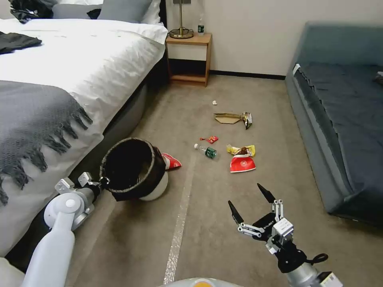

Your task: Pick up the trash can from the floor.

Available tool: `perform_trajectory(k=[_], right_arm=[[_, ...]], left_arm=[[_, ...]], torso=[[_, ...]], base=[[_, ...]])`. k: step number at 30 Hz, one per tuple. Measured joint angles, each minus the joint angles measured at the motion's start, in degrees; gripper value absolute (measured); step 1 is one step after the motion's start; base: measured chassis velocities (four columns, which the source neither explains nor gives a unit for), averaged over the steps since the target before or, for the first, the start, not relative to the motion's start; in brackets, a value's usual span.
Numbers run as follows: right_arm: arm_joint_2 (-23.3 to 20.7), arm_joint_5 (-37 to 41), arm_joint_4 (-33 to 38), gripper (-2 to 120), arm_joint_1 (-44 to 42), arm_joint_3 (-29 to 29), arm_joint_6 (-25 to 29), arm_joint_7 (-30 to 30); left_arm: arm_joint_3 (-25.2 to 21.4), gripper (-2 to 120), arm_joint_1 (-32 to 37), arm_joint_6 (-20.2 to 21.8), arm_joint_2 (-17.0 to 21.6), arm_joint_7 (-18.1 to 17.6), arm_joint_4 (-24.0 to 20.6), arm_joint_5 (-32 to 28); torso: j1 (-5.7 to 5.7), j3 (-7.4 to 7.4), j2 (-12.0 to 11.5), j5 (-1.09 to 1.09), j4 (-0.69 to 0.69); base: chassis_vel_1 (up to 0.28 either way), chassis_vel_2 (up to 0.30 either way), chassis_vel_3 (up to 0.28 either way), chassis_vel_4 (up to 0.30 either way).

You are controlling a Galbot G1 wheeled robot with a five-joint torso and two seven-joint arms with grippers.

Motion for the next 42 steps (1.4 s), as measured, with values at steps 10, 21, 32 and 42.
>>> perform_trajectory(k=[10, 21, 32, 42], right_arm=[[-0.1, 0.0, -0.2, 100, 0.4, -0.1, 0.0, -0.2], [0.0, 0.1, -1.4, 100, 1.2, -0.7, 0.1, -0.5], [-0.3, 0.2, -2.2, 100, 1.7, -1.2, 0.3, -0.8], [-0.4, 0.4, -2.2, 100, 1.8, -1.3, 0.3, -0.9]], left_arm=[[-1.3, 1, 1.8, 1.9, 1.3, 0.0, -4.3, 2.5], [-3.8, 1, 5.0, 5.3, 4.6, 0.8, -11.8, 3.6], [-4.3, 1, 8.8, 5.5, 3.9, 0.8, -17.1, 3.4], [-4.6, 1, 9.5, 5.4, 3.3, 0.9, -18.6, 3.7]], torso=[[0.0, 0.0, 0.0, 0.0, 0.0], [0.0, 0.0, 0.0, 0.01, 0.01], [0.0, 0.0, 0.0, -0.01, 0.01], [0.0, 0.0, 0.0, 0.0, 0.01]], base=[[0.0, 0.0, 0.0, 0.0], [0.0, 0.0, 0.0, 0.0], [0.0, 0.0, 0.0, 0.0], [0.0, 0.0, 0.0, 0.0]])
